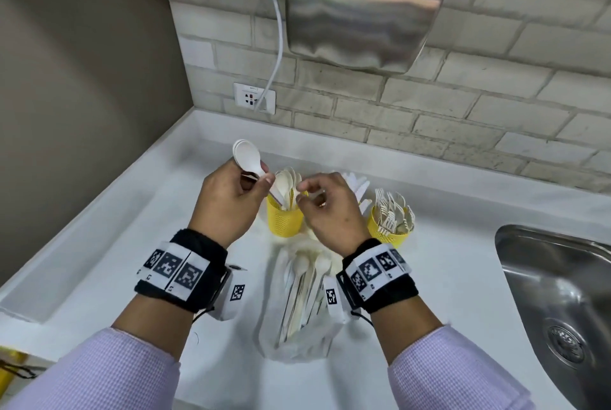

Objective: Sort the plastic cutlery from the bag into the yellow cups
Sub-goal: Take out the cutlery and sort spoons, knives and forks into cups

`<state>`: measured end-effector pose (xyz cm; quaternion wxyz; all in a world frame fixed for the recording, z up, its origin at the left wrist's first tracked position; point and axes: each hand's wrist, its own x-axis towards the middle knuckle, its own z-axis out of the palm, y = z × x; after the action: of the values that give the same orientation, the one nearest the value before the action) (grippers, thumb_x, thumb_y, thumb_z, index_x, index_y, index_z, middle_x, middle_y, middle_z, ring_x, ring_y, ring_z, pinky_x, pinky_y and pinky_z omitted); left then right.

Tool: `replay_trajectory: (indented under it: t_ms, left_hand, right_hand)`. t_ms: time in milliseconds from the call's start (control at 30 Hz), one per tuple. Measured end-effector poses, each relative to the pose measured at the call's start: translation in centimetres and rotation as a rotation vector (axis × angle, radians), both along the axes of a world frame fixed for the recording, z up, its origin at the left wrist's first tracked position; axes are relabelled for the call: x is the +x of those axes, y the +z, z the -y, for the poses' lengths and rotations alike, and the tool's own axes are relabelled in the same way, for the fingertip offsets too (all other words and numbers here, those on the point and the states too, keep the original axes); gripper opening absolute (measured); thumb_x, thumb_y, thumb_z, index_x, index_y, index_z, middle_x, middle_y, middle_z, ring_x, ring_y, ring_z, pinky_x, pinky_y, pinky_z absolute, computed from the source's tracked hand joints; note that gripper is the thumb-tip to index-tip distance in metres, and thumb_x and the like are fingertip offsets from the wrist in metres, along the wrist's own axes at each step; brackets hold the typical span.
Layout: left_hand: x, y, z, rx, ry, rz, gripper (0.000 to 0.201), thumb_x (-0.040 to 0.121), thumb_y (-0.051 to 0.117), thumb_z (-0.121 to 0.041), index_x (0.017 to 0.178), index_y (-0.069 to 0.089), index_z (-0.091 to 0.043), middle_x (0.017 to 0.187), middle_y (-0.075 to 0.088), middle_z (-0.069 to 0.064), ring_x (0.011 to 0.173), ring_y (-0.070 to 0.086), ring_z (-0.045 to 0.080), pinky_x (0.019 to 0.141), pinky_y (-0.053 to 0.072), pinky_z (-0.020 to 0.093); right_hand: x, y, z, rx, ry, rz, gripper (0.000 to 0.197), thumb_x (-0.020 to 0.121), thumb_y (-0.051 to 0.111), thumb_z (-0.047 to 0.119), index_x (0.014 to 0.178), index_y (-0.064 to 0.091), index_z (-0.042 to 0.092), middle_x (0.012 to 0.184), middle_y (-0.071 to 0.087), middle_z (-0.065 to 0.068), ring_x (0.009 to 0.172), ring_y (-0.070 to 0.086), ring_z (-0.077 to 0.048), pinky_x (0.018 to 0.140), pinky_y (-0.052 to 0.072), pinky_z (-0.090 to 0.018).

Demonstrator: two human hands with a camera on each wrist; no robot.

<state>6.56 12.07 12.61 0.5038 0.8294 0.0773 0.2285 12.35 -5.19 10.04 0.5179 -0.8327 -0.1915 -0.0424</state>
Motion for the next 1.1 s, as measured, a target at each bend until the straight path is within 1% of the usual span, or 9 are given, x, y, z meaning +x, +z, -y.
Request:
replay_trajectory:
  t_ms: [133, 267, 400, 633, 767, 867, 933, 1033, 1100]
  left_hand:
    - [1.9, -1.1, -0.6, -0.095, -0.019, -0.041, 0.006, 0.094, 0.07, -0.018, 0.093, 0.065, -0.02, 0.084, 0.074, 0.001, 0.077, 0.075, 0.015, 0.084, 0.06, 0.043]
    - [4.3, -2.0, -0.7, -0.052, -0.038, -0.083, 0.009, 0.089, 0.076, -0.018, 0.089, 0.066, -0.018, 0.078, 0.075, 0.0, 0.076, 0.074, 0.016, 0.082, 0.06, 0.041]
    - [6.8, -2.7, -0.5, 0.125, -0.058, -0.139, 0.015, 0.082, 0.08, -0.02, 0.087, 0.066, -0.017, 0.077, 0.073, -0.005, 0.075, 0.071, 0.01, 0.076, 0.057, 0.031]
    - [9.2, -4.8, 0.7, 0.323, -0.068, -0.266, 0.027, 0.078, 0.084, -0.023, 0.082, 0.057, -0.02, 0.072, 0.063, -0.007, 0.071, 0.062, 0.015, 0.06, 0.042, 0.016]
    - [9.8, -6.4, 1.1, 0.36, -0.041, -0.355, 0.033, 0.076, 0.084, -0.034, 0.095, 0.061, -0.018, 0.082, 0.07, -0.001, 0.084, 0.068, 0.023, 0.073, 0.054, 0.029]
    - [9.5, -6.7, 1.5, 0.324, 0.002, -0.293, 0.049, 0.077, 0.084, -0.033, 0.117, 0.06, -0.018, 0.112, 0.067, 0.003, 0.097, 0.066, 0.022, 0.086, 0.052, 0.031]
    - [8.9, -6.5, 1.8, 0.353, 0.045, -0.217, 0.056, 0.078, 0.082, -0.035, 0.125, 0.056, -0.022, 0.125, 0.052, 0.003, 0.087, 0.063, 0.022, 0.086, 0.05, 0.033]
    - [7.6, -6.0, 1.9, 0.39, 0.104, -0.089, 0.044, 0.084, 0.076, -0.036, 0.121, 0.055, -0.026, 0.121, 0.045, -0.001, 0.079, 0.062, 0.018, 0.077, 0.048, 0.031]
    - [6.7, -6.2, 1.8, 0.394, 0.091, -0.041, 0.033, 0.086, 0.073, -0.032, 0.113, 0.057, -0.025, 0.112, 0.05, -0.006, 0.081, 0.055, 0.007, 0.073, 0.045, 0.029]
  right_hand:
    - [1.0, -2.3, -0.6, -0.241, 0.145, -0.049, 0.015, 0.09, 0.069, 0.017, 0.105, 0.073, 0.017, 0.121, 0.054, 0.0, 0.1, 0.063, -0.016, 0.095, 0.05, -0.03]
    - [1.9, -3.7, -1.1, -0.658, 0.283, -0.042, 0.034, 0.093, 0.066, 0.029, 0.125, 0.068, 0.016, 0.154, 0.036, -0.007, 0.14, 0.034, -0.035, 0.115, 0.026, -0.034]
    - [2.6, -4.8, -1.2, -0.781, 0.303, -0.059, 0.049, 0.096, 0.061, 0.033, 0.14, 0.056, 0.012, 0.153, 0.038, -0.006, 0.136, 0.031, -0.039, 0.115, 0.027, -0.039]
    - [2.9, -6.8, -1.3, -0.716, 0.305, -0.076, 0.046, 0.096, 0.061, 0.031, 0.136, 0.057, 0.009, 0.141, 0.042, -0.008, 0.131, 0.036, -0.036, 0.113, 0.036, -0.044]
    - [2.8, -7.0, -1.1, -0.672, 0.306, -0.062, 0.043, 0.095, 0.061, 0.03, 0.134, 0.058, 0.011, 0.143, 0.043, -0.008, 0.128, 0.04, -0.036, 0.11, 0.038, -0.043]
    - [2.5, -6.8, -0.4, -0.592, 0.305, -0.042, 0.037, 0.095, 0.061, 0.024, 0.13, 0.062, 0.013, 0.138, 0.044, -0.006, 0.123, 0.045, -0.035, 0.108, 0.04, -0.04]
    - [2.2, -6.8, 0.5, -0.467, 0.245, 0.023, 0.03, 0.092, 0.061, 0.015, 0.121, 0.067, 0.015, 0.133, 0.044, -0.005, 0.119, 0.048, -0.033, 0.106, 0.041, -0.037]
    - [1.5, -6.6, 2.1, -0.32, 0.072, 0.114, 0.026, 0.089, 0.058, 0.005, 0.108, 0.07, 0.016, 0.122, 0.047, -0.002, 0.115, 0.053, -0.027, 0.101, 0.042, -0.029]
    - [1.2, -6.5, 3.3, -0.308, -0.051, 0.165, 0.026, 0.087, 0.056, 0.003, 0.104, 0.07, 0.017, 0.115, 0.048, -0.003, 0.107, 0.057, -0.027, 0.096, 0.047, -0.034]
